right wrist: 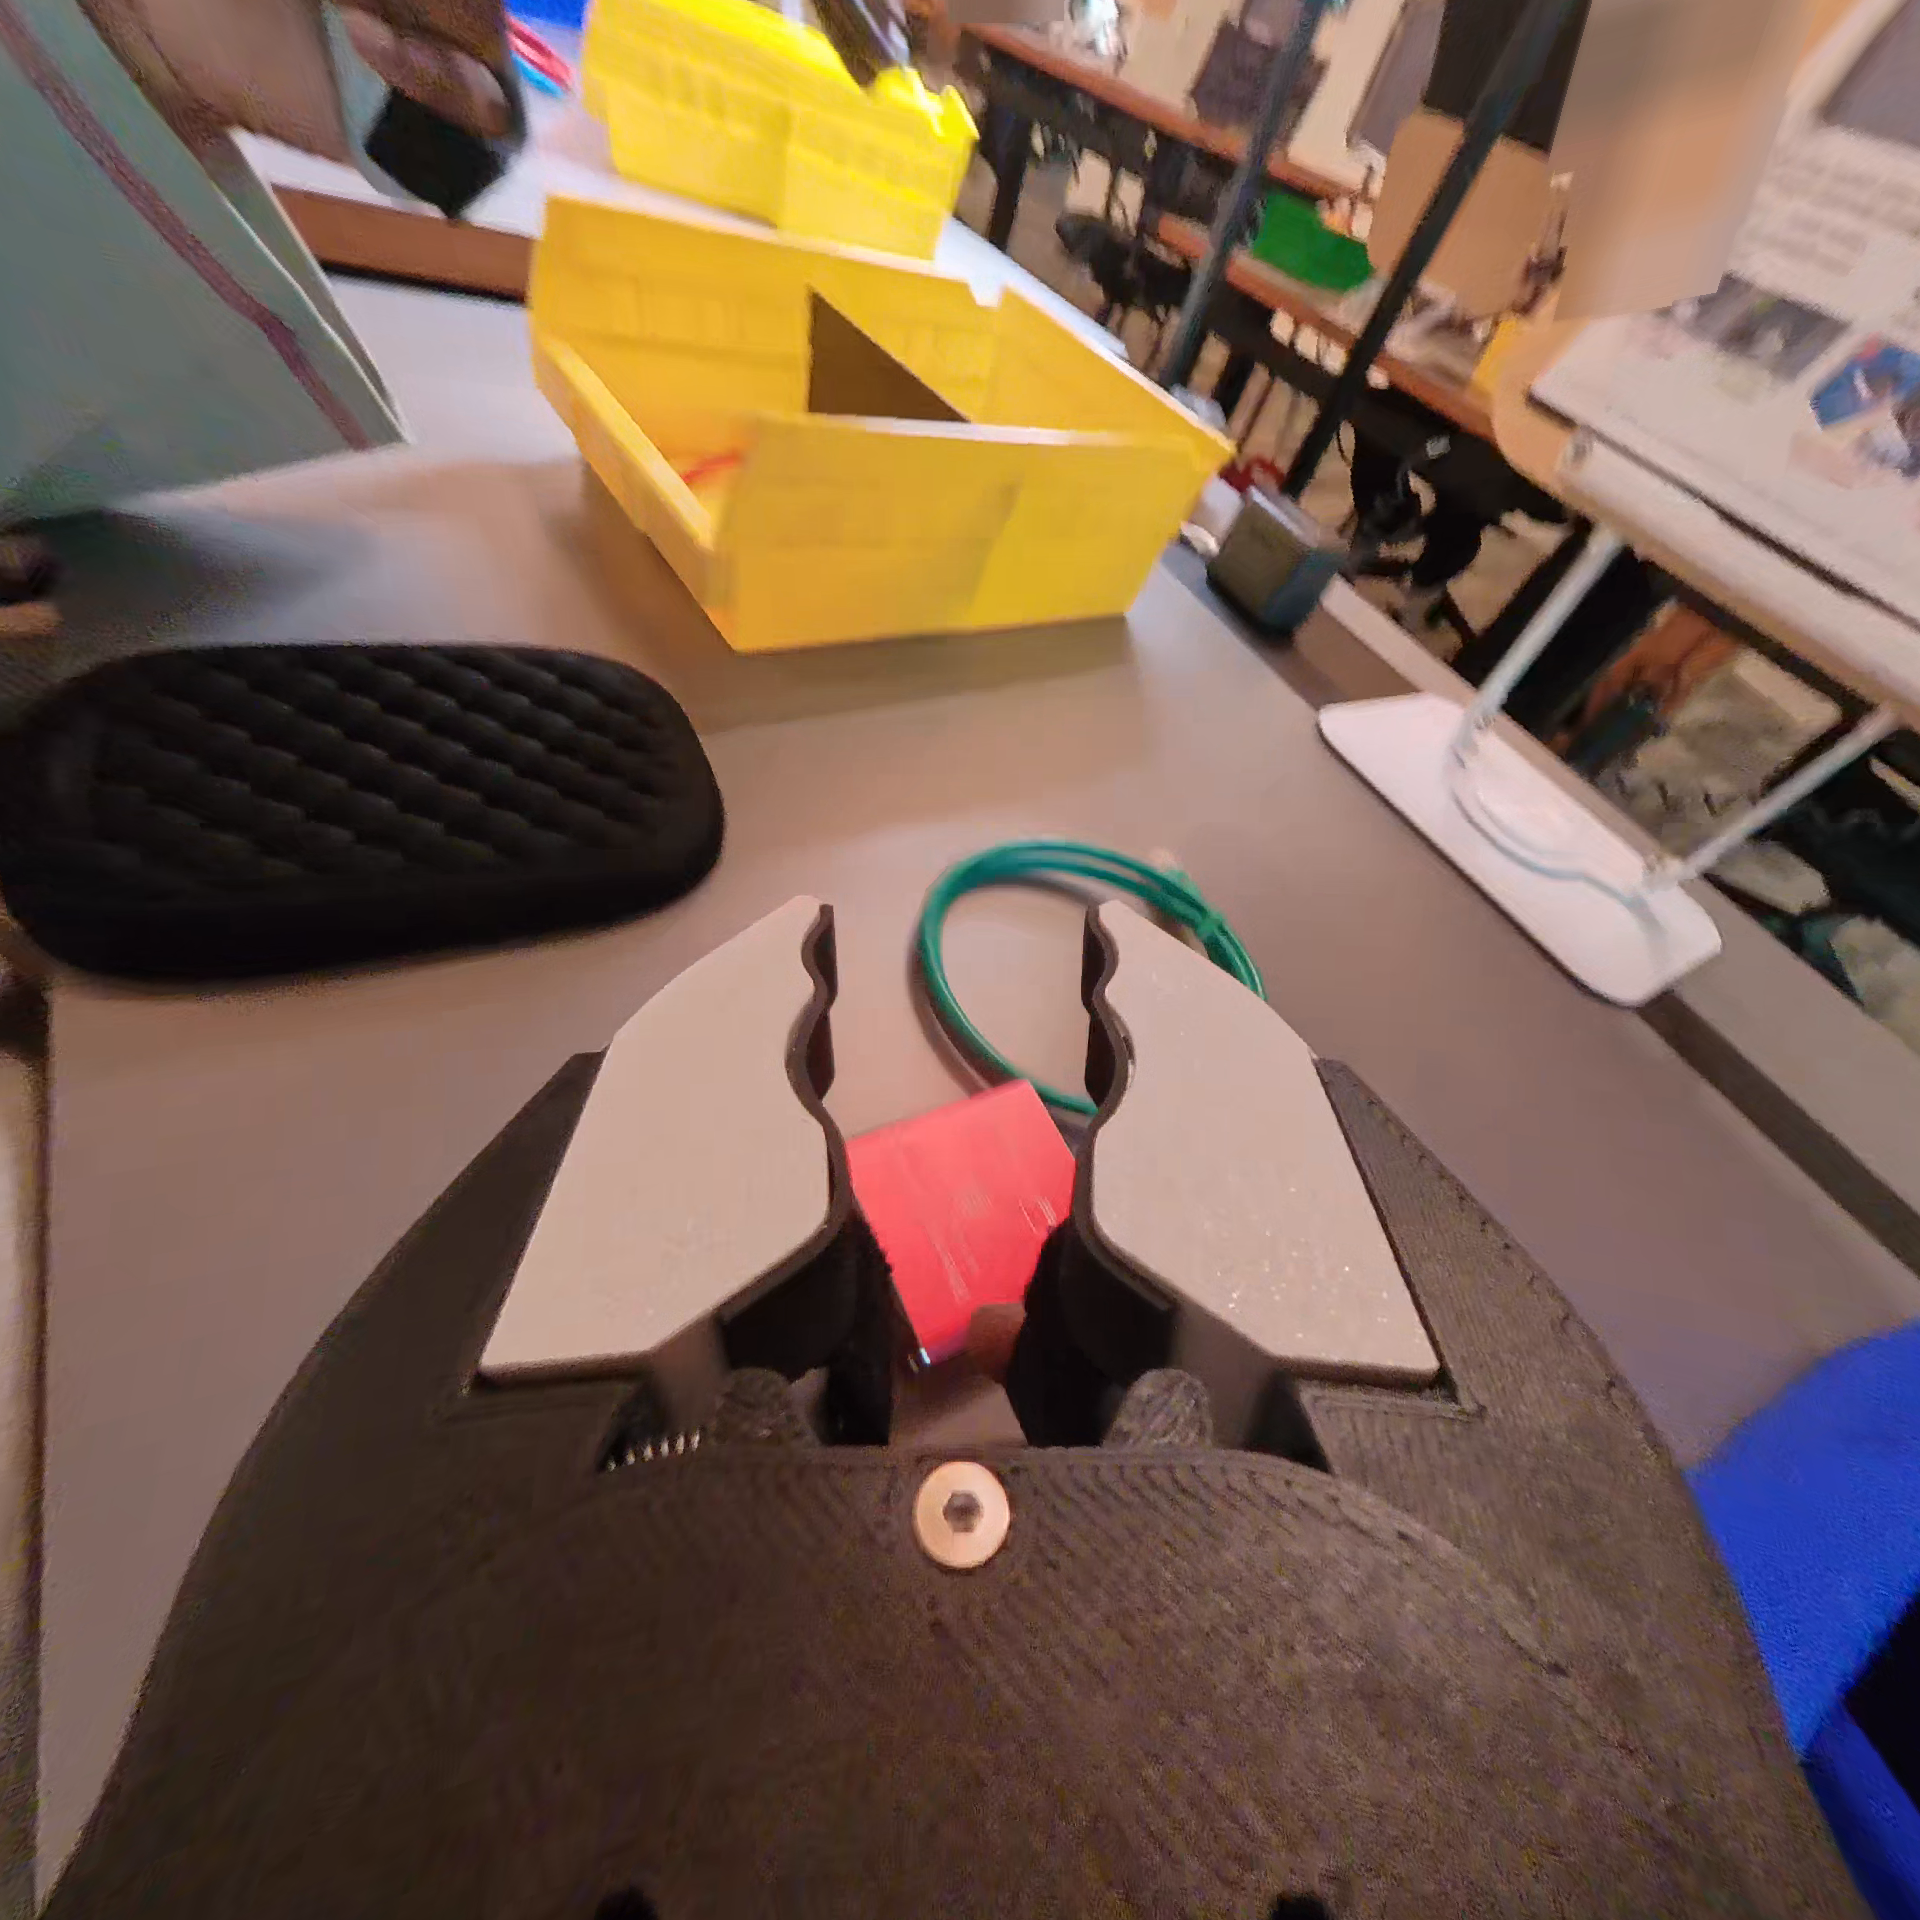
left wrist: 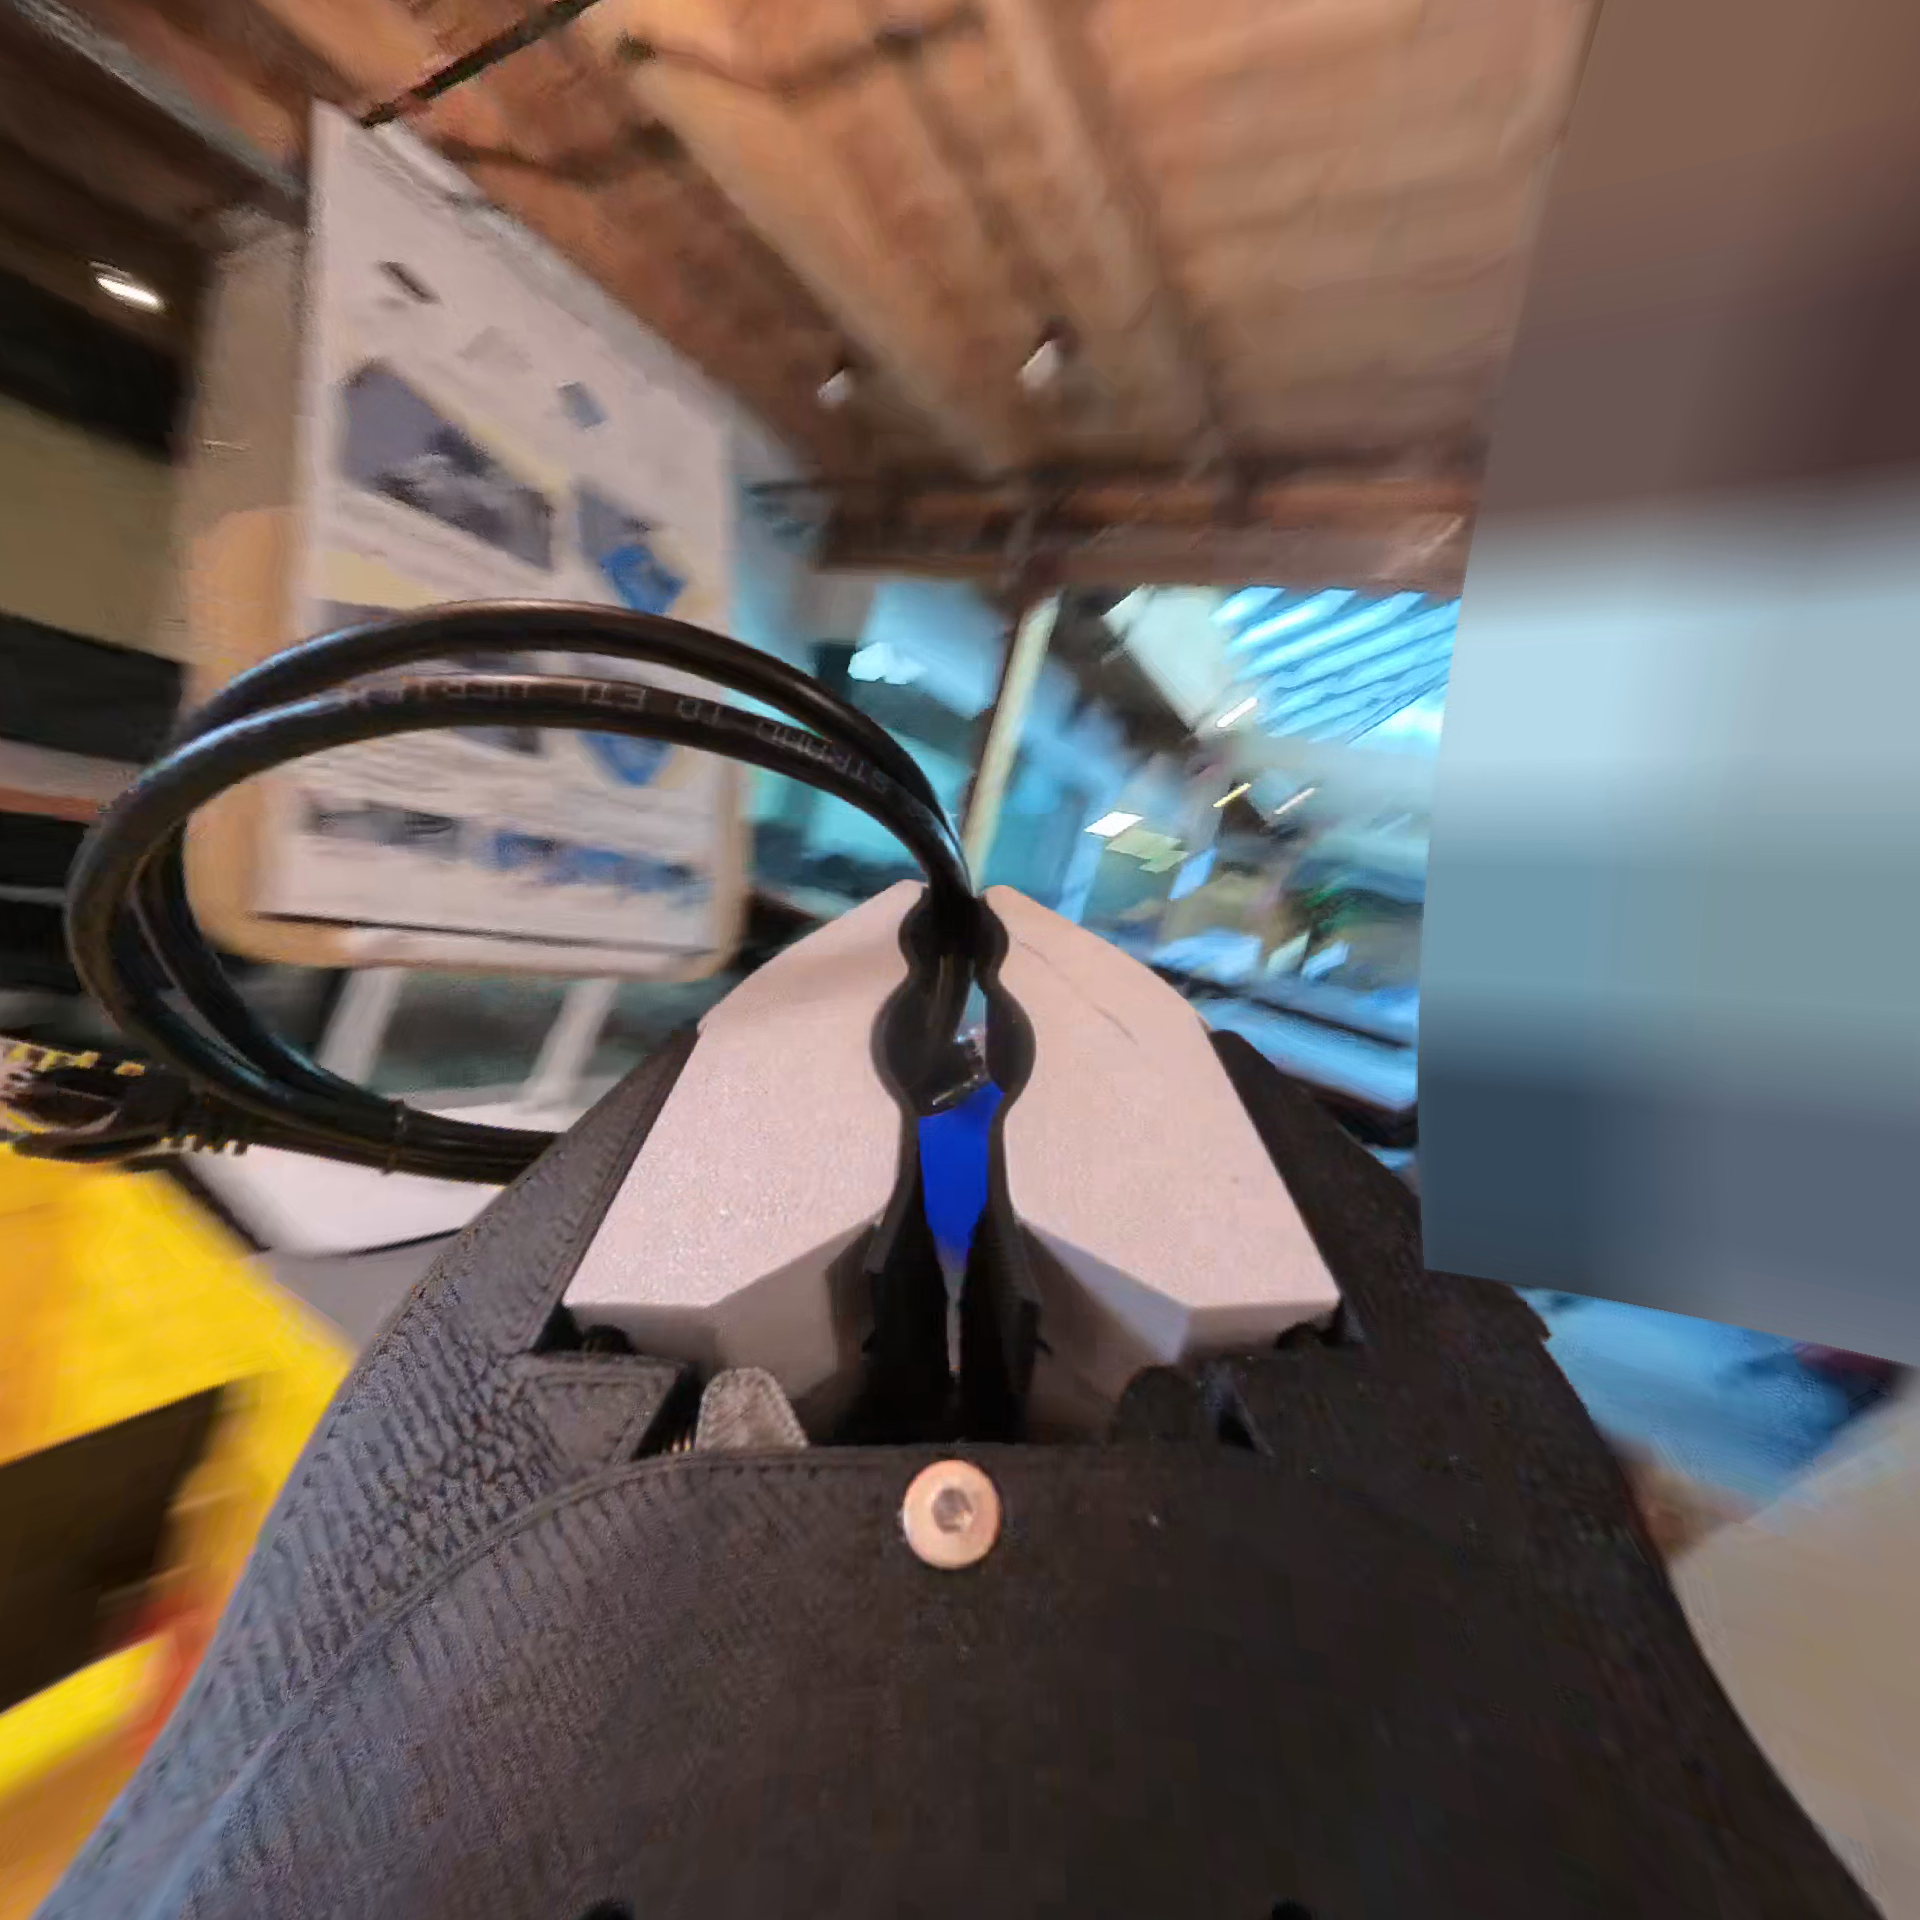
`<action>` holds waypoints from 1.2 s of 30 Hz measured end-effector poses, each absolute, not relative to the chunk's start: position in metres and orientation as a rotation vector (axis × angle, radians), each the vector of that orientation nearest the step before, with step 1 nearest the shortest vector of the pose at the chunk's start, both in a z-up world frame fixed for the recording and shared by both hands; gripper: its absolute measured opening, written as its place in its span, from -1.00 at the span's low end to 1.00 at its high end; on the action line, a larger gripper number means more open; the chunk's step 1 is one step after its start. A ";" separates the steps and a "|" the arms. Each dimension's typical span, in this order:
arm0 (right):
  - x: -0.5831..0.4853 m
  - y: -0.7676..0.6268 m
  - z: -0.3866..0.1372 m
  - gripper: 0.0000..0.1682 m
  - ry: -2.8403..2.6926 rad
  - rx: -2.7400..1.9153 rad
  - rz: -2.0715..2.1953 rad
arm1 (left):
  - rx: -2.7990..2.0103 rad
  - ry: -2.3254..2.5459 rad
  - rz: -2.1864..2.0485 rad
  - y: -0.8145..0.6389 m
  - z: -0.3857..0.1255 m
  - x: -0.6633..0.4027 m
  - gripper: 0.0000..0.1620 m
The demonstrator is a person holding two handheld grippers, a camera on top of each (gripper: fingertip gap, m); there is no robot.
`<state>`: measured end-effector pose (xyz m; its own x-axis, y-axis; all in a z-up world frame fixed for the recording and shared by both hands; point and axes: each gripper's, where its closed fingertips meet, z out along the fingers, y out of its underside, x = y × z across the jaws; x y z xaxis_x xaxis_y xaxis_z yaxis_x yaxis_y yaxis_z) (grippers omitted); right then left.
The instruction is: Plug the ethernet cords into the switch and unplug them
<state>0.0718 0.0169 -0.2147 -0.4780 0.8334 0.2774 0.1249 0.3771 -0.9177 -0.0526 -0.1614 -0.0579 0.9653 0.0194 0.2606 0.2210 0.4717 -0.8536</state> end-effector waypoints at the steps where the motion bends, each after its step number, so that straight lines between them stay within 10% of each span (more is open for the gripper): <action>1: 0.072 0.006 -0.210 -0.45 -1.847 -0.786 1.180 | -0.994 -0.240 -0.262 -0.162 -0.051 -0.040 -0.93; 15: 0.071 -0.086 -0.111 -0.47 -1.643 -0.265 1.365 | -0.904 -0.315 -0.844 -0.103 -0.081 0.024 -0.92; 23: 0.058 -0.075 -0.116 -0.85 -1.660 -0.333 1.307 | -1.075 -0.302 -0.839 -0.079 -0.094 0.035 -0.91; 28: 0.058 -0.010 -0.106 -0.86 -1.421 -0.734 1.653 | -1.251 -0.268 -0.425 -0.074 -0.102 0.015 -0.40; 36: 0.054 0.046 -0.125 -0.84 -0.841 -1.213 2.205 | -1.492 0.201 0.450 -0.033 -0.139 0.053 -0.36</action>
<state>0.0538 0.0460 -0.1249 -0.4898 0.6627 -0.5665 -0.1170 -0.6939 -0.7105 0.0527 -0.0333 -0.1386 0.9015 0.1649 -0.4002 -0.4082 0.0163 -0.9127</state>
